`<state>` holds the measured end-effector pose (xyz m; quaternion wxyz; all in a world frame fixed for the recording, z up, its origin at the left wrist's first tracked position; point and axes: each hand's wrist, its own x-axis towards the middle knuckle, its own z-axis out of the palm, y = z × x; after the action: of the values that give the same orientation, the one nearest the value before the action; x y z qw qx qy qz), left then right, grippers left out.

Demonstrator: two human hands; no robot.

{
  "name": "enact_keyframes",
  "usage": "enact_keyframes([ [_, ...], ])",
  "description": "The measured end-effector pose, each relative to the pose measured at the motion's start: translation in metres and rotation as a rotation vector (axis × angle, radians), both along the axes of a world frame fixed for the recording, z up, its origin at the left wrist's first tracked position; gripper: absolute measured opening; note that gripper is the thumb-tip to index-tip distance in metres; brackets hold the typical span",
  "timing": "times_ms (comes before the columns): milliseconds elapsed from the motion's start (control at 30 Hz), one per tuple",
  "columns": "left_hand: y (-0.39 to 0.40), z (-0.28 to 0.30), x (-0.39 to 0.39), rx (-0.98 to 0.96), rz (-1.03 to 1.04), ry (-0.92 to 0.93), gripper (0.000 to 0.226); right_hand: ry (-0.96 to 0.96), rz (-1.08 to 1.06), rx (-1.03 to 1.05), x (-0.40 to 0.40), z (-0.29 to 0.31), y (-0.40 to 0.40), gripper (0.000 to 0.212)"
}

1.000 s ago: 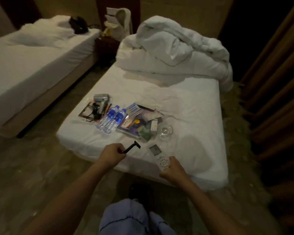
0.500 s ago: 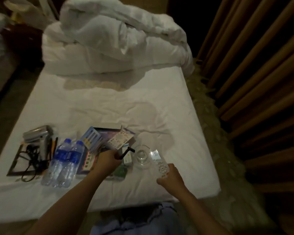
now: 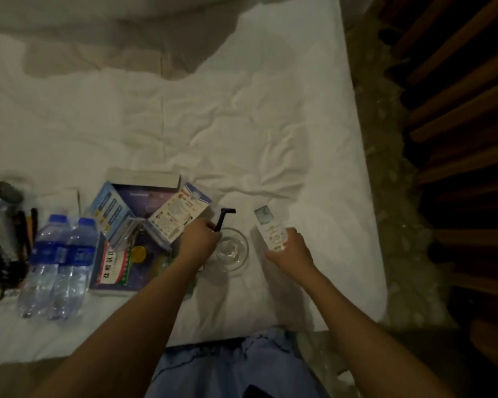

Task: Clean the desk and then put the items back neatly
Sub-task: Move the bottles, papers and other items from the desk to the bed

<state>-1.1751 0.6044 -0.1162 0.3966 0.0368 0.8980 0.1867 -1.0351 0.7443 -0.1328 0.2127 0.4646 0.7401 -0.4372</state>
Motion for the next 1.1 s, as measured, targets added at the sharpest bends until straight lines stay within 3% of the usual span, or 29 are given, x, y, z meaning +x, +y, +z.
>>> enact_keyframes([
  [400,0.01,-0.06,-0.033,-0.08,0.124,0.041,0.02,0.068,0.293,-0.008,-0.064,-0.065,0.006,0.068],
  [667,0.002,-0.043,-0.035,-0.069,0.066,0.082,0.015,0.059,0.354,0.0,-0.056,-0.048,0.015,0.063],
  [967,-0.008,0.061,-0.028,-0.129,-0.496,0.18,0.025,0.001,0.397,0.189,-0.018,0.06,0.01,0.052],
  [1100,-0.004,0.108,-0.018,-0.089,-0.746,0.238,0.022,0.025,0.314,0.251,0.015,0.115,-0.012,0.043],
])
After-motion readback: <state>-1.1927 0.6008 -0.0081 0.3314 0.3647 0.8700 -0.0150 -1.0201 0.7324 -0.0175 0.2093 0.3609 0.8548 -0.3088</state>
